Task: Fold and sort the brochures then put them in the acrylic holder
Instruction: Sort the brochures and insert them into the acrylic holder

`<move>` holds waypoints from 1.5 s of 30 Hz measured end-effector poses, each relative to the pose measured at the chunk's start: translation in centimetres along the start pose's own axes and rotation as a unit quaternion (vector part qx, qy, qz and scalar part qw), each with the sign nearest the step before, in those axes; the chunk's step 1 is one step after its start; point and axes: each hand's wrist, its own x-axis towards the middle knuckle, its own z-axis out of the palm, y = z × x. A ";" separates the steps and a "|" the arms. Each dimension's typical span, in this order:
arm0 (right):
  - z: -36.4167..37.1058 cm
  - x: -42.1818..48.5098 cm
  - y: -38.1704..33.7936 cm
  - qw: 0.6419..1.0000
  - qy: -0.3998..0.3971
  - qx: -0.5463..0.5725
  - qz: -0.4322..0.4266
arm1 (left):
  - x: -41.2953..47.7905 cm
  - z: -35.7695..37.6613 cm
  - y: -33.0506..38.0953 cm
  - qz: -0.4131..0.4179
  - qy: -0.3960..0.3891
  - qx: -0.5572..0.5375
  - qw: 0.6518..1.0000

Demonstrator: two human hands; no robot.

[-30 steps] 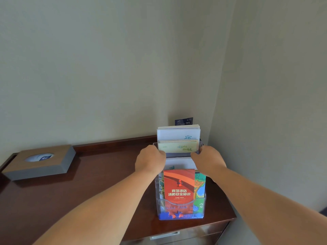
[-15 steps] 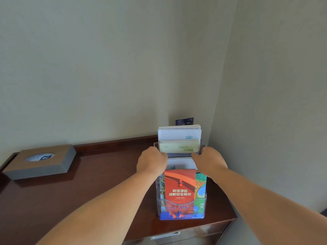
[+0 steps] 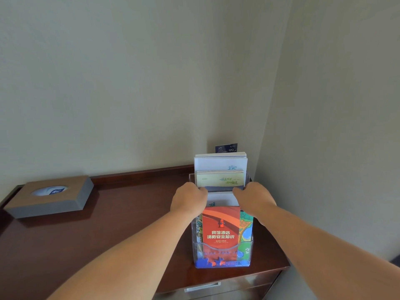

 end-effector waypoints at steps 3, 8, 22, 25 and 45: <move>-0.2 0.0 0.0 1.000 -0.003 -0.005 0.001 | 0.0 -0.1 0.0 0.005 0.000 0.003 1.000; -0.5 -0.1 -0.1 1.000 0.004 -0.007 0.001 | 0.4 -0.4 -0.2 0.005 0.009 0.009 1.000; 0.6 -0.7 2.5 0.970 -0.061 0.201 0.125 | -0.5 2.4 -3.7 -0.136 -0.063 -0.186 0.971; 0.9 -0.5 2.6 0.967 -0.063 0.216 0.120 | -0.6 3.1 -3.7 -0.158 -0.075 -0.259 0.950; 11.8 2.5 -10.1 0.961 -0.169 0.217 0.035 | 3.7 -7.2 -14.7 -0.245 0.064 -0.320 0.913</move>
